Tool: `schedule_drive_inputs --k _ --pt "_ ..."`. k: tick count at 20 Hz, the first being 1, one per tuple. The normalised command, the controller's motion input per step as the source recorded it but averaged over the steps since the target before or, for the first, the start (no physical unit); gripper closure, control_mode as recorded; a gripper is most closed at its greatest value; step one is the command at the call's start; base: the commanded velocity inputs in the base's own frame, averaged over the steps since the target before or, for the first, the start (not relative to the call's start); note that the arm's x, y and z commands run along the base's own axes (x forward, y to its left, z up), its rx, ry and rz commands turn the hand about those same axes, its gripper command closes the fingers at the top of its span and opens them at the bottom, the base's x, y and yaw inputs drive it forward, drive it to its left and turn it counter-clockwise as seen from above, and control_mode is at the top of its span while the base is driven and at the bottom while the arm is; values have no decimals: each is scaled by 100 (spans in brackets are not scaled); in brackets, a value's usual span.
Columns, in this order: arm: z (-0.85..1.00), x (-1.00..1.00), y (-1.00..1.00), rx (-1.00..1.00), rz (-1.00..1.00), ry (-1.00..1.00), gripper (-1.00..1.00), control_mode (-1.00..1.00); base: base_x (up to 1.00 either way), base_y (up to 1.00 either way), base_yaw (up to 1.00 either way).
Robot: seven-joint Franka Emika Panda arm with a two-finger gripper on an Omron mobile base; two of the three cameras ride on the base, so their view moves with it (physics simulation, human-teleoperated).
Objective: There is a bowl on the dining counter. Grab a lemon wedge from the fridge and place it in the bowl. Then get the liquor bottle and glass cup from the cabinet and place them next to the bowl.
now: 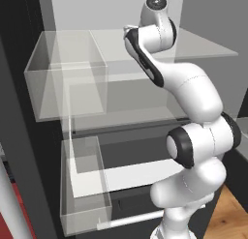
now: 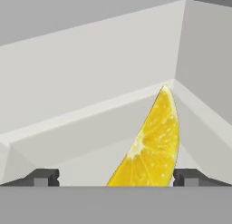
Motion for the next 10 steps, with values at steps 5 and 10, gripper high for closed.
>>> schedule_drive_inputs --k 5,10 --pt "-53 48 9 0 0 14 100 -100 0 0 0" --pt "-61 70 18 0 0 21 100 -100 0 0 0"
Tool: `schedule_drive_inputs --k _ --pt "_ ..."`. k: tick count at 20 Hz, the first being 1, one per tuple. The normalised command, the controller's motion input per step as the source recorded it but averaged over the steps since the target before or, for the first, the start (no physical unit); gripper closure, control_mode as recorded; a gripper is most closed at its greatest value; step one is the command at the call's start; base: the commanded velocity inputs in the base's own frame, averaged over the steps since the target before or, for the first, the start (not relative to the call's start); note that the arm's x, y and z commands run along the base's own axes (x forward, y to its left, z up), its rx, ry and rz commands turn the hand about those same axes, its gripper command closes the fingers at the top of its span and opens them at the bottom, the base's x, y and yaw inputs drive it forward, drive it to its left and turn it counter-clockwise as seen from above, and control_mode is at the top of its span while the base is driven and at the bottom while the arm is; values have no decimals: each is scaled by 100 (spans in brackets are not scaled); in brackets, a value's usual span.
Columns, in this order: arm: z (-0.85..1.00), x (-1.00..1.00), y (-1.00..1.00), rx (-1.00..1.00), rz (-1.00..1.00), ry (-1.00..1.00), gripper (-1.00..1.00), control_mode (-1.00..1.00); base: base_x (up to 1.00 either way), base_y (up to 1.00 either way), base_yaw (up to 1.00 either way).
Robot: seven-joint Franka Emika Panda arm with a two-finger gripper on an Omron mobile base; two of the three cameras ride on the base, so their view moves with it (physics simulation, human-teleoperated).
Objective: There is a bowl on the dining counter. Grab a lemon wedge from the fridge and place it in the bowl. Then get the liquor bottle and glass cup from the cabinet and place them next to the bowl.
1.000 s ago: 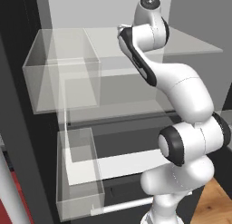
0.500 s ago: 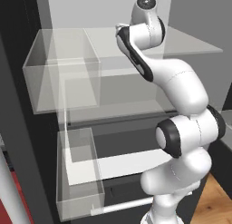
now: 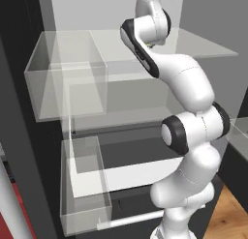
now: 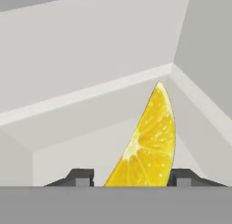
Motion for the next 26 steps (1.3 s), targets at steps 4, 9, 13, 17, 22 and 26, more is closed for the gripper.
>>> schedule_drive_inputs --k 4,9,13,17,22,26 --pt "-50 51 4 0 0 15 100 -100 0 0 0" --pt "-15 -7 6 0 1 -1 100 -100 0 0 0" --pt "-3 -71 7 1 4 -13 100 -100 0 0 0" --pt "0 -100 2 1 5 -22 100 -100 0 0 0" --pt "-6 -100 0 2 6 -25 100 -100 0 0 0" --pt "-12 -100 0 3 7 -25 100 -100 0 0 0"
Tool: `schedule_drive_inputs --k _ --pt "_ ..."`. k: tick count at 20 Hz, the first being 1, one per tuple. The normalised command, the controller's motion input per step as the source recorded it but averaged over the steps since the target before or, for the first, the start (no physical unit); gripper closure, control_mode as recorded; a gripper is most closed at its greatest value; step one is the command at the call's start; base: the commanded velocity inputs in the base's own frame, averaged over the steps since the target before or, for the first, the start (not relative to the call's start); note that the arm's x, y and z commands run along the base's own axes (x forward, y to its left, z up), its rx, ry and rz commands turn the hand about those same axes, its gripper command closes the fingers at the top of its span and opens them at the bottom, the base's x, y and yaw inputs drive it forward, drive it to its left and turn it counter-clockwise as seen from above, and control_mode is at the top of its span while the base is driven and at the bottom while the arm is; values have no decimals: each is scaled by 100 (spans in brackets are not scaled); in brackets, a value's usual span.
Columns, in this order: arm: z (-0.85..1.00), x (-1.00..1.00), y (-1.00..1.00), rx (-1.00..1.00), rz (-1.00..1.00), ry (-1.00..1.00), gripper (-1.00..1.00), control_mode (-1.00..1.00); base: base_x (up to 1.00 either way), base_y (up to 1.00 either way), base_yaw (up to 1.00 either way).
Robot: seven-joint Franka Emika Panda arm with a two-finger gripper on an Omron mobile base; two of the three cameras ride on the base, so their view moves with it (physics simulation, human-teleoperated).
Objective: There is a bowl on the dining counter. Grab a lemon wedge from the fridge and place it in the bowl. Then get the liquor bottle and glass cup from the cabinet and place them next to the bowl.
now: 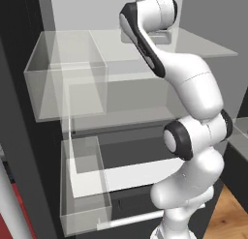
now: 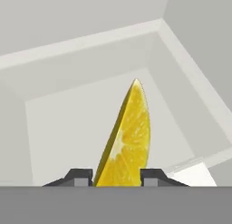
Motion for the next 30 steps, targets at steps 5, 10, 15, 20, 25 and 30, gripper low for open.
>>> schedule_drive_inputs --k 5,10,15,20,25,30 --pt "-55 -100 0 0 6 -27 100 -100 0 0 0" --pt "-65 -100 0 0 5 -34 100 -100 0 0 0" --pt "-11 -100 0 0 4 -27 100 -100 0 0 0" --pt "1 -100 -1 0 1 -5 100 -100 0 0 0" --pt "0 -100 0 0 2 0 100 -100 0 0 0" --pt "-11 -69 0 0 5 7 100 -100 0 0 0"
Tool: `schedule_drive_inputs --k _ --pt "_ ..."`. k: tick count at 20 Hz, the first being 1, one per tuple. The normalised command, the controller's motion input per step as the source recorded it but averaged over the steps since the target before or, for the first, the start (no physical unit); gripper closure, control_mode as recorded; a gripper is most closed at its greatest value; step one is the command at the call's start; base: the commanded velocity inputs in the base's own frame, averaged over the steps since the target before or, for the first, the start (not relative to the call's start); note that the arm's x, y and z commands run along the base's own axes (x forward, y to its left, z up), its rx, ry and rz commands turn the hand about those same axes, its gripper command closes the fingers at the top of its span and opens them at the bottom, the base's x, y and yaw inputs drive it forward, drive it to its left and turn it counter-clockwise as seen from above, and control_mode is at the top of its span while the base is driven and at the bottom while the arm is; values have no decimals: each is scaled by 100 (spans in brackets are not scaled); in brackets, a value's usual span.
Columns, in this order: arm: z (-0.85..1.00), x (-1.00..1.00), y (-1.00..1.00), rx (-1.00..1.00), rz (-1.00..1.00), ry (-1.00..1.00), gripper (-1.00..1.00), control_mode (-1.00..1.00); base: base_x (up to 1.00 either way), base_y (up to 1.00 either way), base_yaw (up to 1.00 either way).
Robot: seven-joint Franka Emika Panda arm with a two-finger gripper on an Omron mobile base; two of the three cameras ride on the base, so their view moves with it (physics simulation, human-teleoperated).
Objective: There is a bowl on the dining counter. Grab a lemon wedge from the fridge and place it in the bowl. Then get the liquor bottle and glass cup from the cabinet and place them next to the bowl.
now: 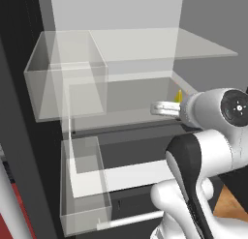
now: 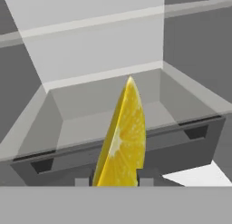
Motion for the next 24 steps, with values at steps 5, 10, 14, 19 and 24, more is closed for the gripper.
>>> schedule_drive_inputs --k 5,10,14,19,24 --pt "-20 -23 -2 0 5 10 100 -100 0 0 0" --pt "-6 -7 -2 0 0 7 100 100 -19 0 0" --pt "0 0 0 0 0 0 100 100 -96 0 0" --pt "0 0 0 0 0 0 100 100 -100 0 0" --pt "0 0 0 0 0 0 100 100 -100 -2 -3"
